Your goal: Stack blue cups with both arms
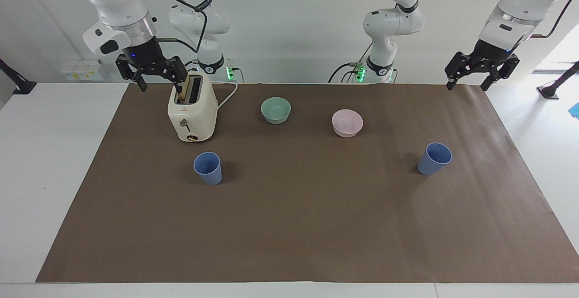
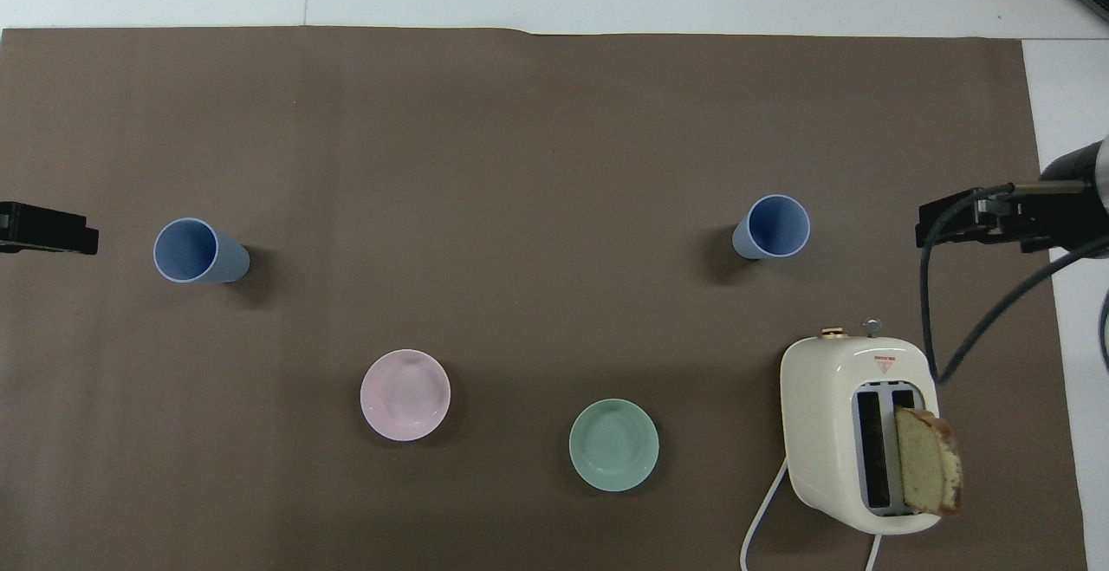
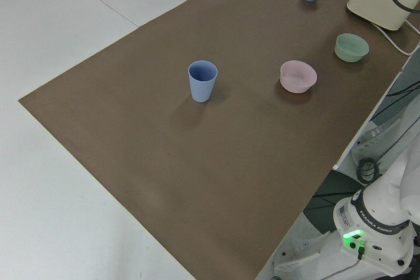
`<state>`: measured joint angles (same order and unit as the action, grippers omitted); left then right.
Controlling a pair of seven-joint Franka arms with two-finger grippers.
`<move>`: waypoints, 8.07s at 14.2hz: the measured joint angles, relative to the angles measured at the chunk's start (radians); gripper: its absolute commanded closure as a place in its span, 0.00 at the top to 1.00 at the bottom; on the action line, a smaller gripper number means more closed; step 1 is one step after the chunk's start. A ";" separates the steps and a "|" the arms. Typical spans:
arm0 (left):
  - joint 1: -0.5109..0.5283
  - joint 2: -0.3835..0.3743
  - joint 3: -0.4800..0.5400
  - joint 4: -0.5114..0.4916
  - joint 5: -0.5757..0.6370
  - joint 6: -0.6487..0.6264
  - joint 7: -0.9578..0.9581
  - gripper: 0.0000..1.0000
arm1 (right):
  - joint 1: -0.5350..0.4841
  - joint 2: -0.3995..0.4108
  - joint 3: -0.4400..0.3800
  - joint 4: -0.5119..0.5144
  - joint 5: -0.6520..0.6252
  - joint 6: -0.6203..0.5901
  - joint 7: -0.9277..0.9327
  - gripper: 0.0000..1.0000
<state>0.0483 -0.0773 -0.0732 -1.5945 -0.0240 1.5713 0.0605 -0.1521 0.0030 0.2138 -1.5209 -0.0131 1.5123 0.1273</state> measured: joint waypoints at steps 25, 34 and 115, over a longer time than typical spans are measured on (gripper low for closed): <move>0.111 0.133 0.007 -0.331 0.000 0.458 0.001 1.00 | 0.000 0.000 0.000 0.000 0.000 0.000 0.000 1.00; 0.128 0.224 -0.004 -0.442 0.000 0.650 -0.031 0.35 | 0.000 0.000 0.000 0.000 0.000 0.000 0.000 1.00; -0.052 -0.013 0.013 0.024 0.017 0.013 0.052 1.00 | 0.028 0.335 0.001 -0.301 0.001 0.580 0.014 0.00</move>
<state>-0.0037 -0.0899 -0.0606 -1.5706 -0.0070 1.5841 0.1128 -0.1242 0.3378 0.2152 -1.8214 -0.0123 2.0923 0.1409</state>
